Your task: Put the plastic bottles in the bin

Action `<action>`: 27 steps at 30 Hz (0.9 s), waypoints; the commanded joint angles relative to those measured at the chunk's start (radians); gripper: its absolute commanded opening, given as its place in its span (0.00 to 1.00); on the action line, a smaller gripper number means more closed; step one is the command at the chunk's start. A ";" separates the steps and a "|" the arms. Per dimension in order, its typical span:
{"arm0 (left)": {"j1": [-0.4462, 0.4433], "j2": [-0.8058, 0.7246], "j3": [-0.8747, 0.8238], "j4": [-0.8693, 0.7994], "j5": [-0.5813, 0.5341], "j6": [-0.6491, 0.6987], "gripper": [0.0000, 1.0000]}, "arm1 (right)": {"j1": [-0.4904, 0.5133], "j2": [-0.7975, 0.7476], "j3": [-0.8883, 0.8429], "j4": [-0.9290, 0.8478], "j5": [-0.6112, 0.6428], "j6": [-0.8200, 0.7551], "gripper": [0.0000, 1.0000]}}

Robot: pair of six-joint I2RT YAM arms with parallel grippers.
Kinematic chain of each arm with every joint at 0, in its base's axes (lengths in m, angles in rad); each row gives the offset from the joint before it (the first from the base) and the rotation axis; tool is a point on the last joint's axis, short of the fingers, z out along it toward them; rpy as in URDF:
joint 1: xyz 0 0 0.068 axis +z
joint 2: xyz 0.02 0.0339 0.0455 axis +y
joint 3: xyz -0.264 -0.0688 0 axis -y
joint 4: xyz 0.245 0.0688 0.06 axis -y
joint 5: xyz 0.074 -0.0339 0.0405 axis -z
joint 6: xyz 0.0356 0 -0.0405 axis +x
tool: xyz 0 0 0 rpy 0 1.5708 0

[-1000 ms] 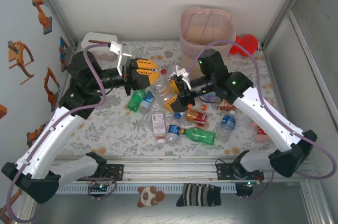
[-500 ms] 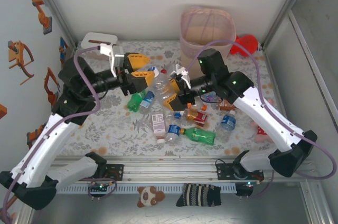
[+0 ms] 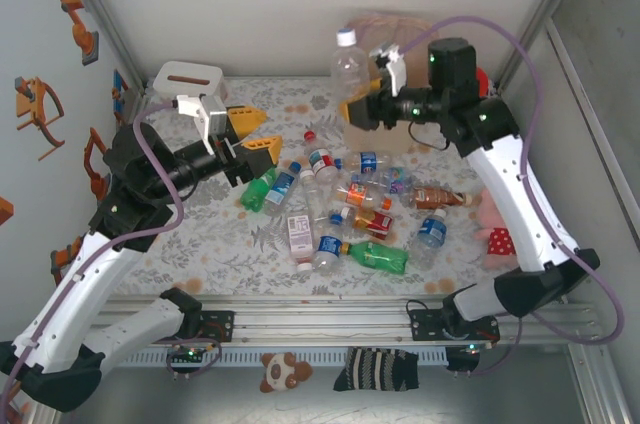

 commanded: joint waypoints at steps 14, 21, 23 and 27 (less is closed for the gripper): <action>-0.001 -0.023 -0.034 -0.020 -0.044 0.012 0.67 | -0.202 0.476 0.644 -0.364 0.466 0.096 0.49; -0.001 -0.012 -0.049 -0.013 -0.056 0.010 0.67 | -0.215 0.593 0.698 -0.353 0.594 0.088 0.49; 0.000 -0.008 -0.055 -0.011 -0.060 0.009 0.67 | -0.215 0.631 0.713 -0.351 0.613 0.083 0.49; 0.000 -0.004 -0.063 -0.008 -0.064 0.006 0.67 | -0.215 0.701 0.744 -0.347 0.624 0.084 0.49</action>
